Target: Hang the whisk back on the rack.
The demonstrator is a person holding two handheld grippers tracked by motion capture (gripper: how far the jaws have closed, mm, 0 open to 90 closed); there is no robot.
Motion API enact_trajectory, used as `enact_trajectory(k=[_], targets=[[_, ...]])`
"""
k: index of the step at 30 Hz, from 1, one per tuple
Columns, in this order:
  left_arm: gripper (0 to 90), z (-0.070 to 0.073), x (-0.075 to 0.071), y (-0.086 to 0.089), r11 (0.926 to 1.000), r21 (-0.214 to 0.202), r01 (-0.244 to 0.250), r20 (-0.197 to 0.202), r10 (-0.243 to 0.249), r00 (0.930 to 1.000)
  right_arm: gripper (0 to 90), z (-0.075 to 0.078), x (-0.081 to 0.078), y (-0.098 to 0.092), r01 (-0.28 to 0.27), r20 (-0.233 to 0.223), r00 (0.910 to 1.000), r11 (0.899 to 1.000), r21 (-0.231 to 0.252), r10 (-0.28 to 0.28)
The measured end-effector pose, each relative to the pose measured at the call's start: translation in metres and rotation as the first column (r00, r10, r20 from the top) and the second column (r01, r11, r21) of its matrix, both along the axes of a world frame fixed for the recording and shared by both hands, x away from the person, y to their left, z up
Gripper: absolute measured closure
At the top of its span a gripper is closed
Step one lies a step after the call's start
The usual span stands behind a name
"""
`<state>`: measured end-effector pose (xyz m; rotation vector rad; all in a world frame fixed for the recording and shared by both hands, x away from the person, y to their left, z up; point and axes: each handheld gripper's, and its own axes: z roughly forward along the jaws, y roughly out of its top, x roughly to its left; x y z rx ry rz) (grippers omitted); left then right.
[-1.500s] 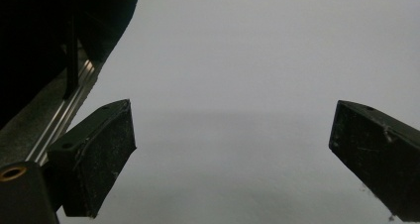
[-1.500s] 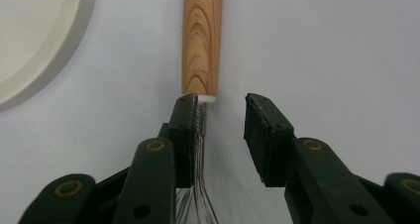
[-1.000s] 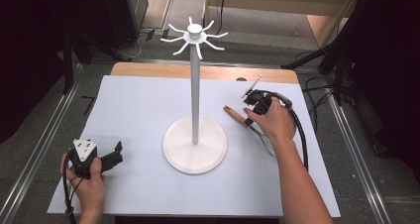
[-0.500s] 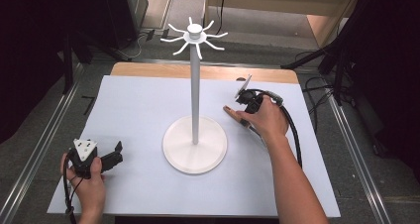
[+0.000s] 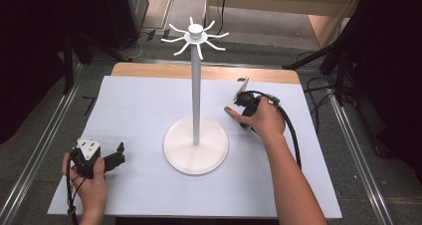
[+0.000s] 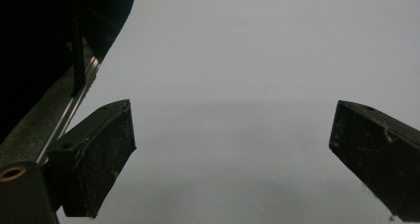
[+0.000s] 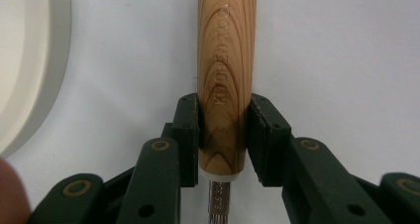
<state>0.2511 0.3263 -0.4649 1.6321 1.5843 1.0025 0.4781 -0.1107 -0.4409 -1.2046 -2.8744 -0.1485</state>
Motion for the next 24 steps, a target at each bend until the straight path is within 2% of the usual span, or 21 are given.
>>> enact_trajectory(k=[5, 9, 12, 17, 19, 21, 22, 24], targets=[[4.4, 0.0, 0.0, 0.001, 1.0, -0.004, 0.0, -0.002, 0.0, 1.0, 69.5, 0.0, 0.0, 0.002, -0.009, 0.0, 1.0, 1.0, -0.019, 0.009], [4.4, 0.0, 0.0, 0.0, 1.0, -0.002, -0.001, -0.005, 0.001, 1.0, 69.6, 0.0, 0.0, 0.004, 0.031, -0.001, 0.9995, 0.999, -0.023, -0.031], [4.4, 0.0, 0.001, 0.001, 1.0, -0.007, 0.0, -0.011, 0.0, 0.9999, 69.5, 0.0, 0.0, 0.006, 0.037, -0.005, 0.9993, 0.999, -0.039, -0.037], [4.3, 0.0, 0.002, 0.002, 0.9998, -0.019, -0.001, -0.011, 0.001, 0.9999, 70.0, 0.0, -0.001, 0.009, 0.024, 0.008, 0.9997, 0.998, -0.064, -0.023], [4.3, 0.0, 0.002, 0.002, 0.9998, -0.02, -0.003, -0.014, 0.003, 0.9999, 70.2, 0.001, -0.002, 0.007, 0.019, 0.015, 0.9997, 0.999, -0.05, -0.018], [4.3, 0.0, 0.002, 0.002, 0.9998, -0.021, -0.004, -0.018, 0.004, 0.9998, 70.4, 0.002, -0.005, 0.003, 0.017, 0.024, 0.9996, 1.0, -0.017, -0.016], [4.4, 0.0, 0.002, 0.002, 0.9998, -0.021, -0.005, -0.018, 0.004, 0.9998, 70.5, 0.002, -0.006, 0.0, 0.019, 0.036, 0.9992, 1.0, 0.008, -0.02], [4.3, 0.0, 0.002, 0.002, 0.9998, -0.021, -0.004, -0.019, 0.004, 0.9998, 70.5, 0.007, -0.011, -0.007, 0.02, 0.076, 0.9969, 1.0, 0.024, -0.022]])
